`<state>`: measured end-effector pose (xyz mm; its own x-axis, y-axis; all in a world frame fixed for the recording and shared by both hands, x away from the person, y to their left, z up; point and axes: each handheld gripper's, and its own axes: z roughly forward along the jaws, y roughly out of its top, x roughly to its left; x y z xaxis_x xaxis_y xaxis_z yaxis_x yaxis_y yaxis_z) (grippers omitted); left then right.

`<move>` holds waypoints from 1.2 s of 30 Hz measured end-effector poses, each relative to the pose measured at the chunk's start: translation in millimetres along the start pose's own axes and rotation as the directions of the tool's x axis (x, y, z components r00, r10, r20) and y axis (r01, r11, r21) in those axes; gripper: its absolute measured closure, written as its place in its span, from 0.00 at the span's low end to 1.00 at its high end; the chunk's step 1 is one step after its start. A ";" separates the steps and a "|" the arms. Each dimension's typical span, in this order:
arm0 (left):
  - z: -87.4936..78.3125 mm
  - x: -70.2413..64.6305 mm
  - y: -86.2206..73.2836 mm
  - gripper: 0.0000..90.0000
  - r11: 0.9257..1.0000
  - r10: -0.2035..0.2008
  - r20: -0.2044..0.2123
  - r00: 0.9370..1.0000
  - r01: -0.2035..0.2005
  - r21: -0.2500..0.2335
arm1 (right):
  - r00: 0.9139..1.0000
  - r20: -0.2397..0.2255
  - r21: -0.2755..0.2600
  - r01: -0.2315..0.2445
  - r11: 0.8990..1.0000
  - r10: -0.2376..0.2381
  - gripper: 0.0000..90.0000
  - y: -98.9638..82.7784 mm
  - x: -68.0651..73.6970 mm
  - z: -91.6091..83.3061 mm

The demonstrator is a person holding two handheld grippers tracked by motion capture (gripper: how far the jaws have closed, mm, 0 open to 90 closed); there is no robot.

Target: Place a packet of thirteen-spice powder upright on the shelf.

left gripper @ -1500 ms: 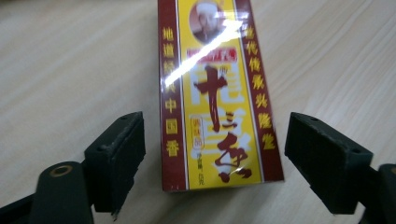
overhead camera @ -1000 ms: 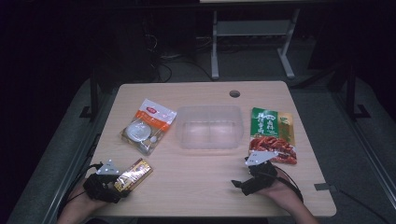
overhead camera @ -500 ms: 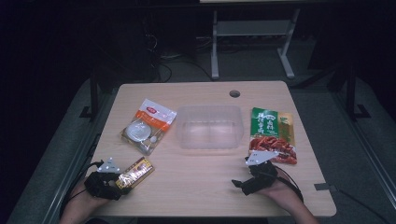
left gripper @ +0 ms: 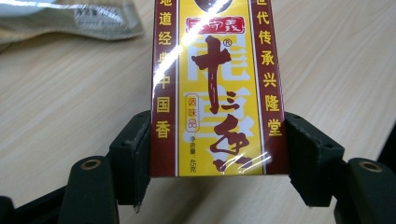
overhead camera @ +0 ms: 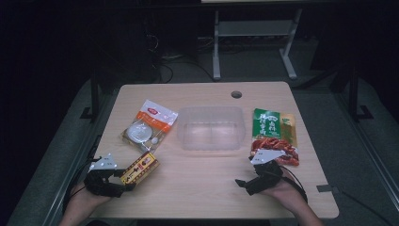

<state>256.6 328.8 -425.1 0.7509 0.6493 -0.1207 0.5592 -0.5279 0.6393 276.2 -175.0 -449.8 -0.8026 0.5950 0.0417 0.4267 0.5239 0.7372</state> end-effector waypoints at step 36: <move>24.0 -26.6 89.6 0.36 0.967 0.237 0.174 0.956 -0.215 -0.138 | 0.976 -0.186 -0.089 0.095 0.991 -0.110 0.02 48.6 -9.5 -8.5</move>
<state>295.1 251.2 -382.9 0.9113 0.4004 -0.0956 0.3310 -0.5745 0.7486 301.0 -160.3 -408.7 -0.9081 0.4099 0.0853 0.3099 0.5212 0.7952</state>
